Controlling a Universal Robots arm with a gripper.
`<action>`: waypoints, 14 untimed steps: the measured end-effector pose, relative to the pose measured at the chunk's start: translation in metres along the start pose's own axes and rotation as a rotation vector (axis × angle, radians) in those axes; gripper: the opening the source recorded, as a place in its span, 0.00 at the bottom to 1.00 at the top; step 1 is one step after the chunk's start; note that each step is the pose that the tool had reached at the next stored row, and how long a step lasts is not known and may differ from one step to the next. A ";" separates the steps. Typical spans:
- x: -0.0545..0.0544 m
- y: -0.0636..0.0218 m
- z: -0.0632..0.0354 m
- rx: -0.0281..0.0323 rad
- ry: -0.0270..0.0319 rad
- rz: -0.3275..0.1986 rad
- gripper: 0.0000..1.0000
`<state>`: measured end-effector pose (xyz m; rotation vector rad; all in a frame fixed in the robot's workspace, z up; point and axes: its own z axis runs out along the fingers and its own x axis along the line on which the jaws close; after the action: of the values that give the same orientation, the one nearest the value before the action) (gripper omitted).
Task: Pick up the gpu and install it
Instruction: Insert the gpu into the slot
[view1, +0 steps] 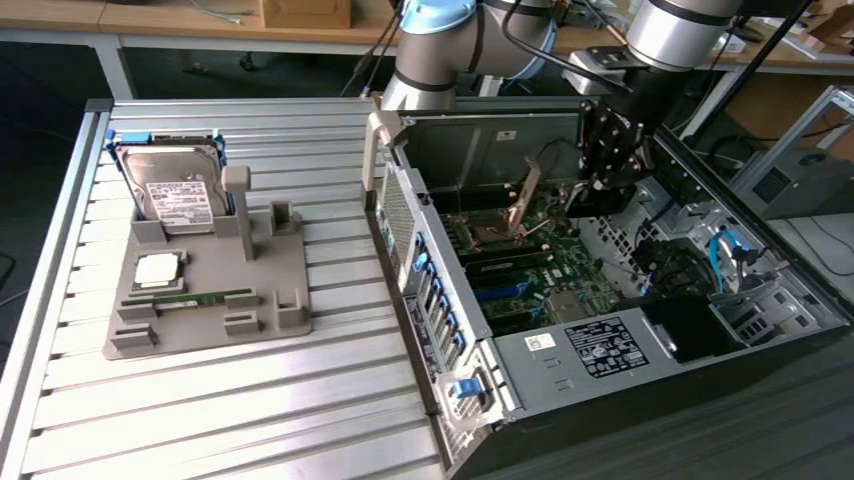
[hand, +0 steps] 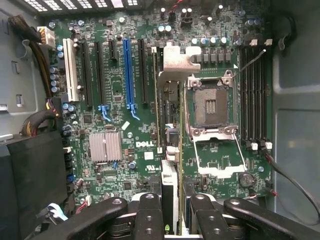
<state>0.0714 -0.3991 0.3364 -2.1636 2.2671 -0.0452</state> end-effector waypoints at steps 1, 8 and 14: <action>0.000 0.0000 0.0000 0.0001 0.0002 -0.004 0.27; 0.000 0.0000 0.0000 0.0007 0.0021 -0.035 0.27; 0.000 0.0001 0.0001 0.0012 0.0039 -0.062 0.27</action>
<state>0.0713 -0.3991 0.3364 -2.2346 2.2011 -0.0512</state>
